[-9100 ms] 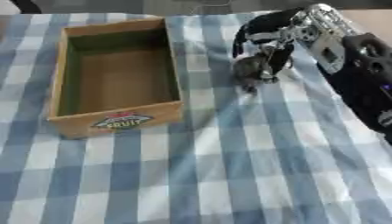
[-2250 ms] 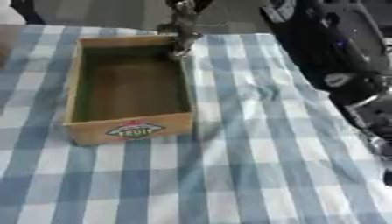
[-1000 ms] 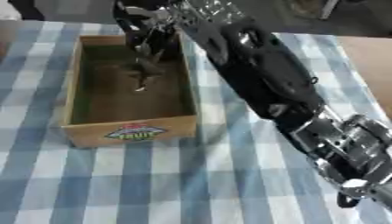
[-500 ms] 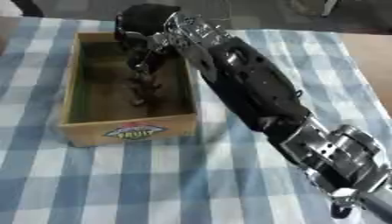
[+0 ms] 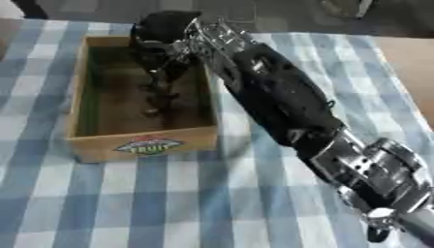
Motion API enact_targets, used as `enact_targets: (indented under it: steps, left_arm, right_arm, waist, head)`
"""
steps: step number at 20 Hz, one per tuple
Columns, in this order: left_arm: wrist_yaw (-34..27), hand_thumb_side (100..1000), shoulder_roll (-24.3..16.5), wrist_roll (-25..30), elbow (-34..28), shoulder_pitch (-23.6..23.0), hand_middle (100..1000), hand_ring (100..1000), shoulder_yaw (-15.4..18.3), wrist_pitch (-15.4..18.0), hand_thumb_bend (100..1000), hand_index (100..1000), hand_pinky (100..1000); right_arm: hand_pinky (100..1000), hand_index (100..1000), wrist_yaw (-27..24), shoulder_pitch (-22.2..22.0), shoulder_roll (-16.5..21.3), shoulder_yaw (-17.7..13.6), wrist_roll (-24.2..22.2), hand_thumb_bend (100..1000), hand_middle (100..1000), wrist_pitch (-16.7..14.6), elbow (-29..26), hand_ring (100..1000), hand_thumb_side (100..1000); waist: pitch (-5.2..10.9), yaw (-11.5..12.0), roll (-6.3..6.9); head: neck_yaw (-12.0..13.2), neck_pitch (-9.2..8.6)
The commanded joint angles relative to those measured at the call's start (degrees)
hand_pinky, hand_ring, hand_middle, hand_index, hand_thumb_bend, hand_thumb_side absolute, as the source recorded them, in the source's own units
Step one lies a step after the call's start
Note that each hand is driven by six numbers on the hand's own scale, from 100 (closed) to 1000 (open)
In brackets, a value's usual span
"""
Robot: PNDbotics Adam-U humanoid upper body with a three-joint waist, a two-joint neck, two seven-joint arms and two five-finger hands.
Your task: Pick up objects on the table and place them in the box.
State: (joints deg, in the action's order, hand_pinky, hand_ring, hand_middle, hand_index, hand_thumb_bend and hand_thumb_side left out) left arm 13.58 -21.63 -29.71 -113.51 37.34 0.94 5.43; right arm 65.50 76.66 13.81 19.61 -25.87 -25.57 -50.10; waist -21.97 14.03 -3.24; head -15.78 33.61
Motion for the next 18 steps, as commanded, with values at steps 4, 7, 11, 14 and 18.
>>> enact_targets:
  steps: [4, 7, 11, 14, 18]
  left_arm:
    - [-0.1, 678, -0.8, -0.1, -1.1, 0.9, 883, 879, 0.2, 0.0, 100, 878, 855]
    - [-0.1, 678, -0.8, -0.1, -1.1, 0.8, 883, 879, 0.2, 0.0, 100, 878, 855]
    - [-0.1, 678, -0.8, -0.1, -1.1, 0.7, 883, 879, 0.2, -0.1, 100, 878, 855]
    - [-0.1, 678, -0.8, -0.1, -1.1, 0.6, 883, 879, 0.2, -0.2, 100, 878, 855]
    - [0.0, 678, -0.8, -0.1, -1.1, 0.5, 883, 879, 0.2, -0.2, 100, 878, 855]
  right_arm:
    - [807, 828, -0.7, 0.5, 0.7, -0.6, -4.8, 461, 774, -2.5, 0.9, 903, 300]
    - [820, 861, -1.3, 0.6, 1.0, -0.9, -5.6, 539, 797, -3.0, 0.4, 922, 379]
    - [831, 893, -2.2, 0.7, 1.5, -1.2, -5.9, 614, 813, -3.1, -0.3, 934, 399]
    - [831, 894, -3.6, 1.0, 2.0, -1.7, -5.6, 623, 813, -2.5, -1.1, 933, 406]
    - [831, 895, -5.5, 1.4, 3.0, -2.1, -5.2, 628, 813, -1.3, -2.6, 932, 419]
  waist:
    - [1.19, -0.1, 0.42]
    - [1.27, -0.3, 0.43]
    - [1.42, -0.4, 0.53]
    - [1.65, -0.5, 0.72]
    - [1.97, -0.8, 0.92]
  head:
    - [0.2, -0.32]
    - [0.3, -0.30]
    - [0.4, -0.17]
    - [0.5, 0.00]
    - [0.6, 0.13]
